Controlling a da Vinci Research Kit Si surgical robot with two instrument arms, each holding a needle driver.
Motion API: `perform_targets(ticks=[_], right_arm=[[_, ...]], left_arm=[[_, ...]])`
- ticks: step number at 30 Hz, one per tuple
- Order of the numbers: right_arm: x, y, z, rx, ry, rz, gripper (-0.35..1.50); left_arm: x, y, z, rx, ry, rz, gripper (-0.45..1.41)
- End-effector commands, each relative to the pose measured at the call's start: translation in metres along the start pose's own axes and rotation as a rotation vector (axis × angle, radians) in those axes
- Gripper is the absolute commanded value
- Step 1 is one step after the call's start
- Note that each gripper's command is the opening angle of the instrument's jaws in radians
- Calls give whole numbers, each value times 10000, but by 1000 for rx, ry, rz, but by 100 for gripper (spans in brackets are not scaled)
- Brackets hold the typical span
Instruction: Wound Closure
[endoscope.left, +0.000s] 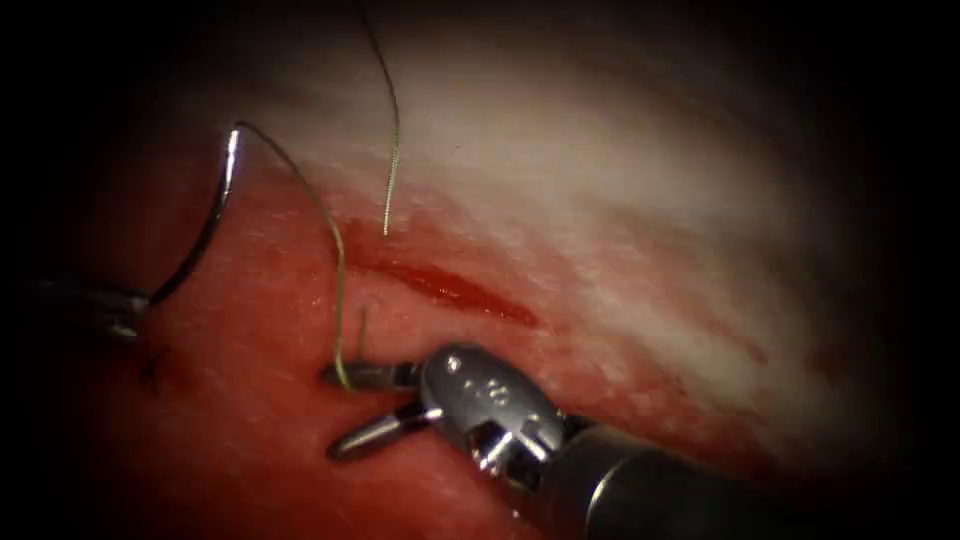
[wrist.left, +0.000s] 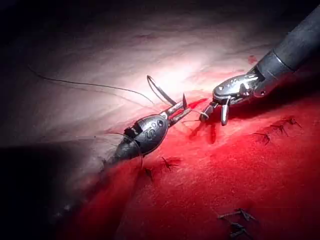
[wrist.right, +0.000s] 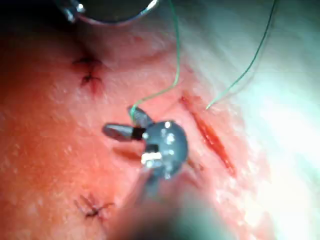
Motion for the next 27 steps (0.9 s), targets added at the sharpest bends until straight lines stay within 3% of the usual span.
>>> perform_targets(ticks=[1, 8, 23, 24, 25, 27], right_arm=[[-3, 15, 5, -10, 0, -21, 123], [-11, 47, 3, -97, -12, -116, 123], [-45, 84, 44, -201, -71, -292, 106], [-46, 83, 44, -201, -72, -292, 94], [-47, 82, 42, -191, -74, -293, 57], [-48, 77, 35, -177, -75, -311, -35]], left_arm=[[-7, -1, 3, 2, -2, -7, -45], [-7, -9, -12, 19, -7, -22, -45], [-22, -18, -25, 38, -11, -48, -45], [-24, -19, -26, 38, -13, -48, -45], [-25, -19, -27, 41, -13, -48, -45], [-28, -20, -29, 42, -16, -55, -45]])
